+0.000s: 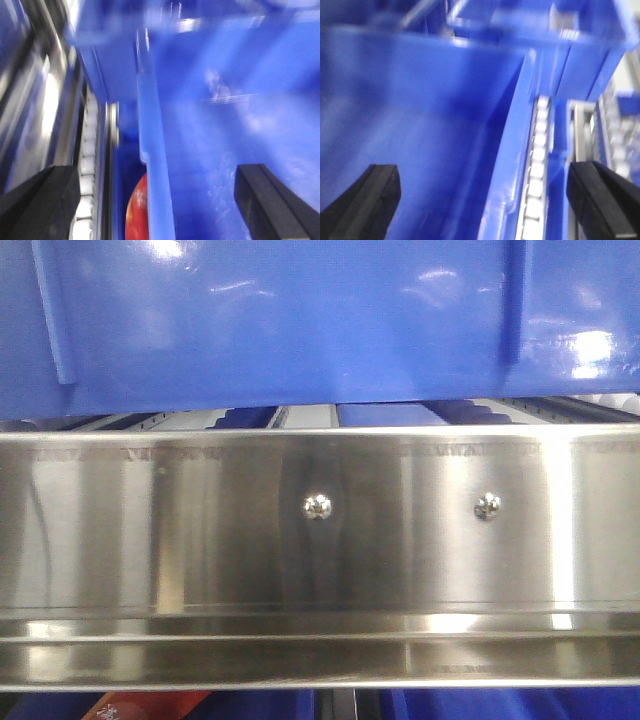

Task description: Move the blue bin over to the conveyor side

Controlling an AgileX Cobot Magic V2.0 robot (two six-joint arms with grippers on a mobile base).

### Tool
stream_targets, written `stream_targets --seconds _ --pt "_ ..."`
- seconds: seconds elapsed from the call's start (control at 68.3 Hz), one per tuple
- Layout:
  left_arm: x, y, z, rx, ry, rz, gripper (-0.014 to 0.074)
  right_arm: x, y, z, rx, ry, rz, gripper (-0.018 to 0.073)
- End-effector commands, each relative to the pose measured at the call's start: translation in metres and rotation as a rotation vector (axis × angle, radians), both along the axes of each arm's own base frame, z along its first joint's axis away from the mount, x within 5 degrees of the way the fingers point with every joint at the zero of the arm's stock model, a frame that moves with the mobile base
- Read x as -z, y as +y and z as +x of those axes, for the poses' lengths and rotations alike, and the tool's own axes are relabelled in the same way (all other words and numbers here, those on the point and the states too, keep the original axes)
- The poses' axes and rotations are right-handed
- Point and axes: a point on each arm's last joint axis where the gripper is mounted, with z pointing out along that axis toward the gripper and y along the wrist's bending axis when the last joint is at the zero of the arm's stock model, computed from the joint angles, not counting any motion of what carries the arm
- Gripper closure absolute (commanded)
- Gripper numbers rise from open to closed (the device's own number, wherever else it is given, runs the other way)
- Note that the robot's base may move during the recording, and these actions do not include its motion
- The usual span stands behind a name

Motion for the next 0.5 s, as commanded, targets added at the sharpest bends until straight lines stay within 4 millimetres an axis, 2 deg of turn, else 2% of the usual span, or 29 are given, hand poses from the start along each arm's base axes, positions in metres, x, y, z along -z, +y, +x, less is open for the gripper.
stream_targets --seconds 0.0,0.249,0.351,0.483 --pt "0.001 -0.004 0.015 -0.009 0.026 -0.02 0.0067 0.0 0.0 0.011 0.023 0.01 -0.016 0.0" --pt "0.019 -0.009 0.047 -0.009 0.107 -0.013 0.0067 0.02 -0.005 0.024 0.1 0.082 -0.063 0.0" --pt "0.021 -0.009 0.05 -0.009 0.115 -0.011 0.0067 0.037 -0.004 0.031 0.097 0.141 -0.076 0.0" --pt "0.021 -0.009 0.05 -0.01 0.115 -0.01 0.0067 0.049 0.001 0.046 0.089 0.186 -0.089 0.0"
